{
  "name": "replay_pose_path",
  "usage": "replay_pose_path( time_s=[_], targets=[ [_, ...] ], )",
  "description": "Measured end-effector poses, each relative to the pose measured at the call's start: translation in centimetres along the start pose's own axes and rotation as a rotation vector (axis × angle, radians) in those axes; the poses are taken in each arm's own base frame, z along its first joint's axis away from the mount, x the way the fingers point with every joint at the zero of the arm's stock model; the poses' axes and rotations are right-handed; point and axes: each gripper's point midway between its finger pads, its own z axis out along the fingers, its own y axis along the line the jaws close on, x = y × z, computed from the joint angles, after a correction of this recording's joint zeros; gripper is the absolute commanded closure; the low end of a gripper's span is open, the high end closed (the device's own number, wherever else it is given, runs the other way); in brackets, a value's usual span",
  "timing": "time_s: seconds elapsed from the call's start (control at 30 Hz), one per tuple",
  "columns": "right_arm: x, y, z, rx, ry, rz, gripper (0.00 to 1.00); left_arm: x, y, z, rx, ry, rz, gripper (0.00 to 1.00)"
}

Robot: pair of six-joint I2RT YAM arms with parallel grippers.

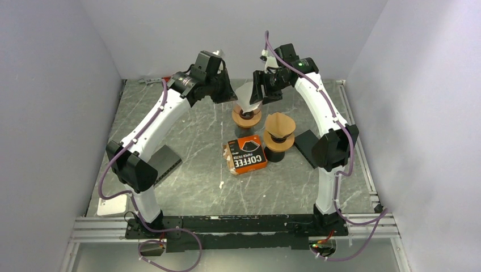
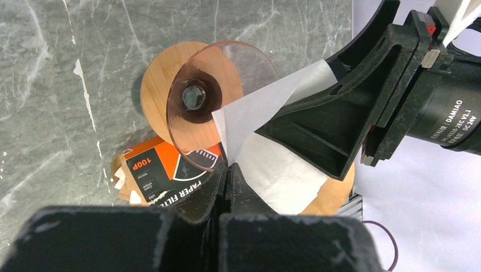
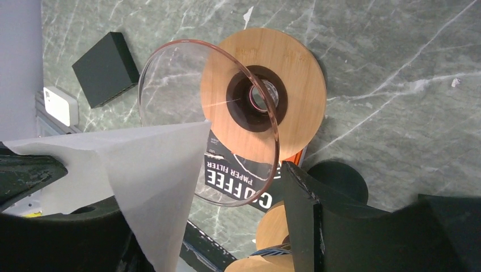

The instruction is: Place the coffee filter in the dripper

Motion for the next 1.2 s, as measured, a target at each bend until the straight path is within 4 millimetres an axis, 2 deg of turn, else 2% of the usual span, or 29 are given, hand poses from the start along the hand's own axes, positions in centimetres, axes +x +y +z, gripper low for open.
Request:
replay_pose_path(
  time_s=[0.2,0.57,1.07,1.2],
  targets=[
    [0.0,0.0,0.0,-0.004,0.000,-0.004,0.36,0.2,0.4,0.6,-0.012,0.012,-0.002,1.00],
    [0.2,-0.4,0.3,0.011,0.007,-0.015,0.36,1.6,2.0,3.2,-0.045,0.083,-0.019,1.00],
    [1.6,-3.2,3.7,0.071,0.087,0.021,0.36,3.2,3.8,5.7,-0.095,0.168,-0.031,1.00],
    [1.7,-3.6,3.9,0.086,0.090,0.013,0.36,3.0,3.9,5.6,-0.097,0.169,-0.034,0.94]
  ],
)
